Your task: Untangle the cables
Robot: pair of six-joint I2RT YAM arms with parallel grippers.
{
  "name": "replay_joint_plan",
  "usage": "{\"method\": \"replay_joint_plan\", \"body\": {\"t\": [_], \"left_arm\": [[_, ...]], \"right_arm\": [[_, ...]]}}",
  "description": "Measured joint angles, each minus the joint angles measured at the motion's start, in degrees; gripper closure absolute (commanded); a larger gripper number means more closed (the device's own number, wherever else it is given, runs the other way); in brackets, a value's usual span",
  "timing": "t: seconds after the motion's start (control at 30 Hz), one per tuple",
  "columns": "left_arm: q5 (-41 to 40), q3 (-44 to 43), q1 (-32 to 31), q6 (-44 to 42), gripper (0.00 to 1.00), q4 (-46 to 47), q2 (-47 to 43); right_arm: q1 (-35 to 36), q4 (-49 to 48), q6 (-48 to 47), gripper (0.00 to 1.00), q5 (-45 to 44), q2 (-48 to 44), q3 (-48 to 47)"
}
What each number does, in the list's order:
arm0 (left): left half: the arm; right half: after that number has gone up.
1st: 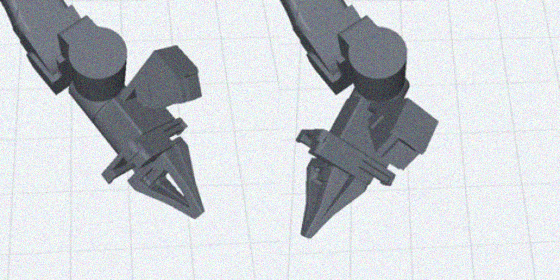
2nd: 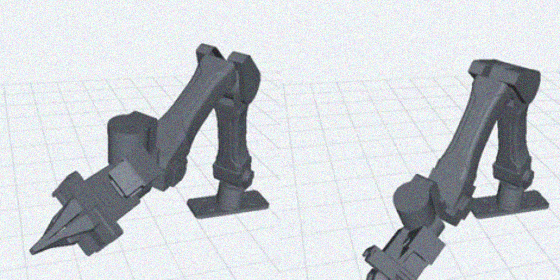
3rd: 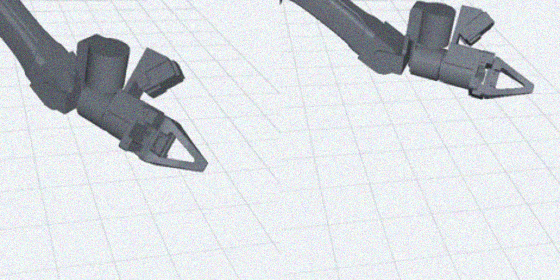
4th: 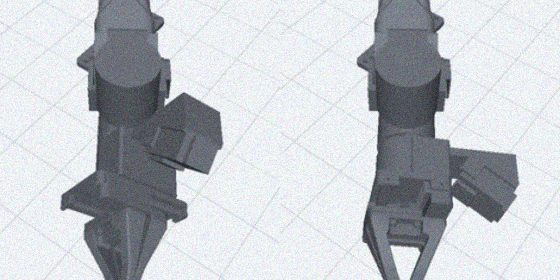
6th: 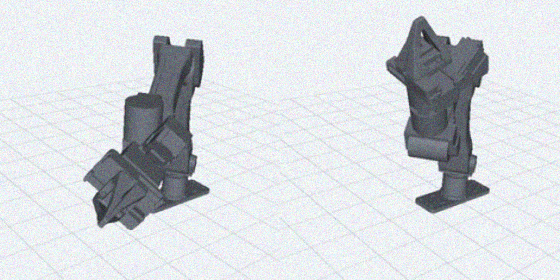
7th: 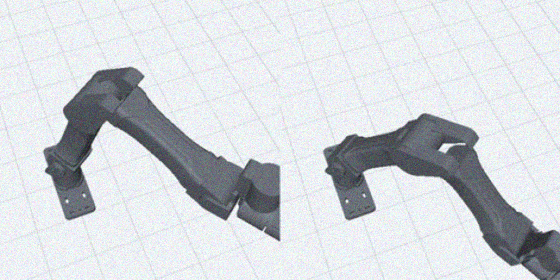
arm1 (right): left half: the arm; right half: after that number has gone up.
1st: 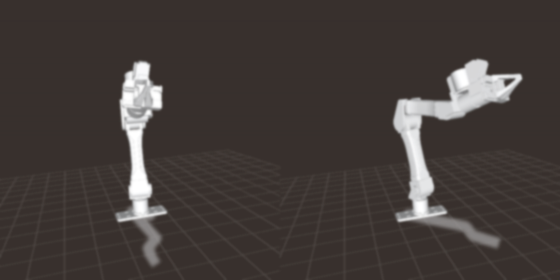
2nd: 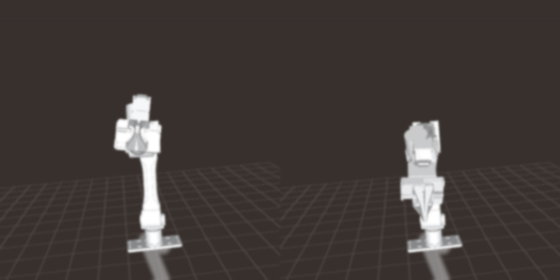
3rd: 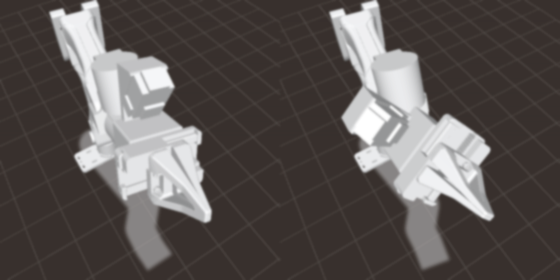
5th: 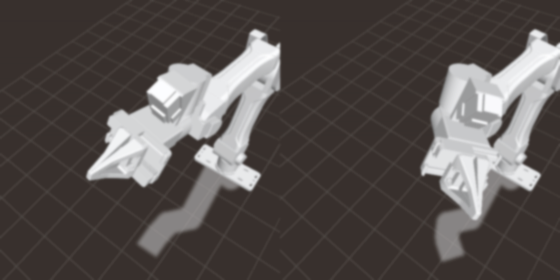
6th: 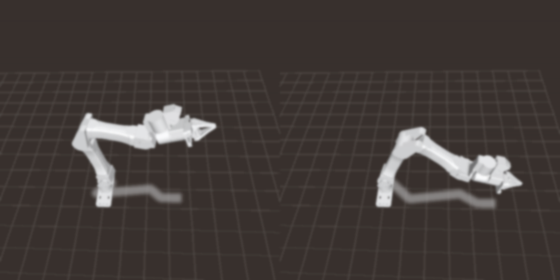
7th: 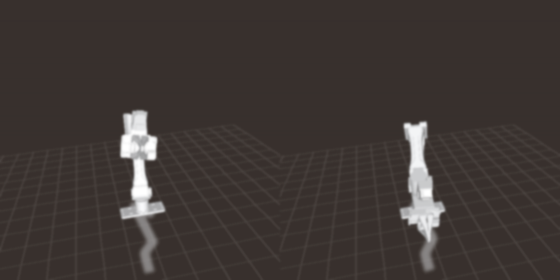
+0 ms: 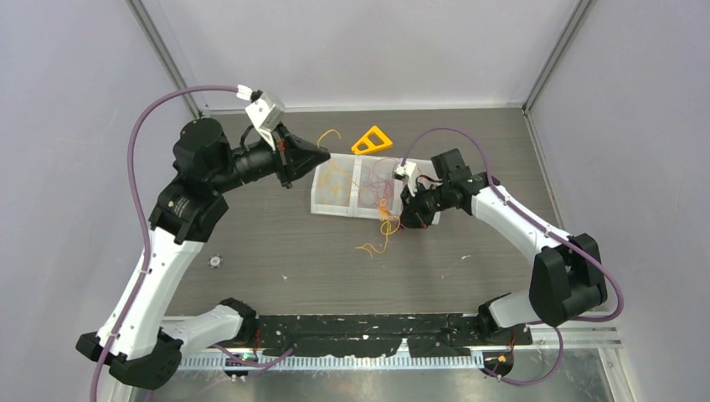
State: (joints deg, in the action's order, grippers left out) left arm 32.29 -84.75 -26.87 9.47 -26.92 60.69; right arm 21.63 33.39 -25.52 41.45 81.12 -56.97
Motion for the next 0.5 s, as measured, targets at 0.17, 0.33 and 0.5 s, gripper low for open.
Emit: {"method": "replay_joint_plan", "body": {"t": [0.17, 0.33, 0.5], "left_arm": [[8.22, 4.11, -9.33, -1.81, 0.87, 4.31, -1.92], [12.81, 5.27, -15.32, -4.70, 0.32, 3.98, 1.40], [12.96, 11.91, -8.00, -4.35, 0.24, 5.55, 1.51]], "right_arm": [[1.86, 1.57, 4.83, 0.95, 2.64, -1.44, -1.22], [6.93, -2.40, 12.04, 0.94, 5.31, -4.76, -5.01], [8.61, -7.72, 17.94, 0.95, 7.61, -9.20, -5.97]]}}
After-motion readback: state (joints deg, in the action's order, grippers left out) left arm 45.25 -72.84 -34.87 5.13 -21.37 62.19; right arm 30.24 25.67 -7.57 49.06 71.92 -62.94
